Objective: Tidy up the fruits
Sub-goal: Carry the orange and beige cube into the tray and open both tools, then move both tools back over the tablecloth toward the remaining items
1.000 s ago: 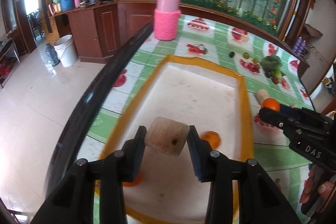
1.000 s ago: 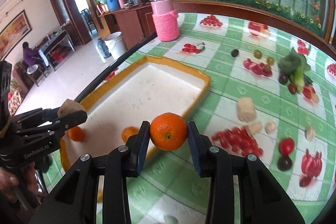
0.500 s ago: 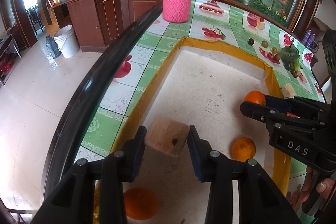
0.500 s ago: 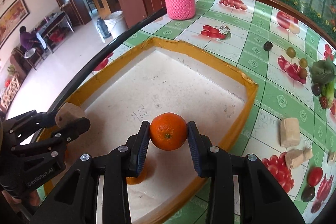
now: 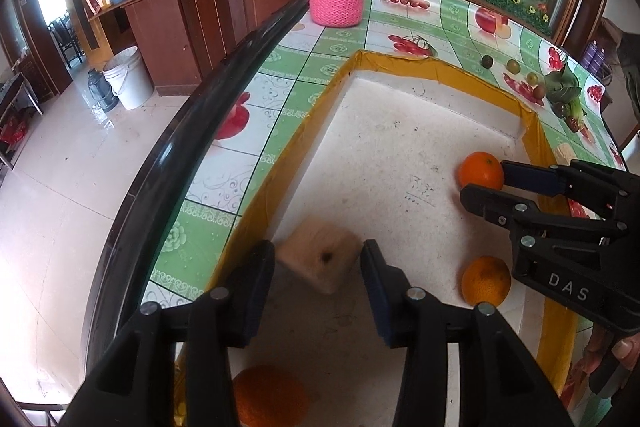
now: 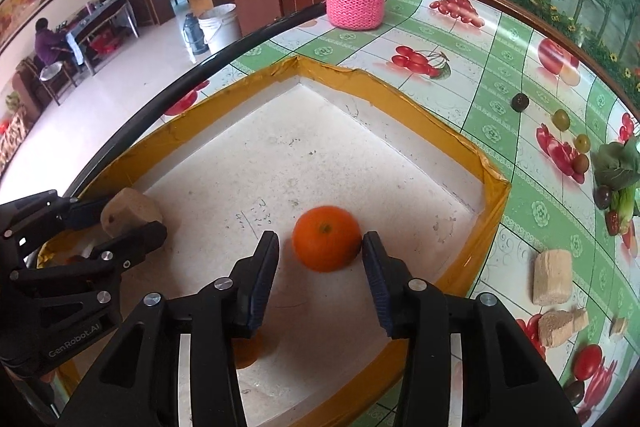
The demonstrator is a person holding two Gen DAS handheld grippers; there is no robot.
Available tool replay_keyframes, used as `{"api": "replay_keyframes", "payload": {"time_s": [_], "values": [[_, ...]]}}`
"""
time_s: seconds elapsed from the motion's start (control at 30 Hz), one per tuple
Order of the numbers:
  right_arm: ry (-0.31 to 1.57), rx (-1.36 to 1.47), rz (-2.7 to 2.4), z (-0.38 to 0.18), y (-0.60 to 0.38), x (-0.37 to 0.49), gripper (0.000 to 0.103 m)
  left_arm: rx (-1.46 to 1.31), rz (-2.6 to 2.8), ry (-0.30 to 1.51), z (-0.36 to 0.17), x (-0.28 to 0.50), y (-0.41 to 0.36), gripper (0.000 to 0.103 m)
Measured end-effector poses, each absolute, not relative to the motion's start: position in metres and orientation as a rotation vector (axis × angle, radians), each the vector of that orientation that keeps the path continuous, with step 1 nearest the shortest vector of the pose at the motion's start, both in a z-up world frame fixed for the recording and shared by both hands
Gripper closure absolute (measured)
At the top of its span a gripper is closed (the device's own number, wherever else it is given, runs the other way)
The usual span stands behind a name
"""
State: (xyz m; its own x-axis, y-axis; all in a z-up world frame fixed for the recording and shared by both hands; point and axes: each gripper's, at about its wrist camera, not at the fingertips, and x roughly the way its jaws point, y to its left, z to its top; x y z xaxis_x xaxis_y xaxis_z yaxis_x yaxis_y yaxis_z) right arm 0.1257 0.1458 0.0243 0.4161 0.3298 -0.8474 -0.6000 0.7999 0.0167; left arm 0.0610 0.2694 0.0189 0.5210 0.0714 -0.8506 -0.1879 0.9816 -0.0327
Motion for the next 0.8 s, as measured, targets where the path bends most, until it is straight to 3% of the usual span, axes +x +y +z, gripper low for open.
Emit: {"api": "replay_keyframes", "payload": {"time_s": [0.4,0.5,0.57,0.63,0.8], "values": [[0.914,-0.251,0.585,0.059,0.111,0.085,0.058,-0.114,0.205,0.955,0.043,0.029,0.262,0.032],[0.894,-0.234,0.566,0.066,0.098,0.072,0.053,-0.114,0.21,0.939,0.051,0.018,0.258,0.03],[0.882,-0.215,0.54,0.07,0.087,0.063,0.039,-0.117,0.206,0.933,0.055,0.012,0.253,0.026],[0.872,-0.197,0.522,0.072,0.075,0.055,0.034,-0.121,0.201,0.923,0.059,0.005,0.247,0.023],[0.871,-0.168,0.477,0.076,0.043,0.035,0.033,-0.11,0.172,0.914,0.066,-0.002,0.224,0.022]]}}
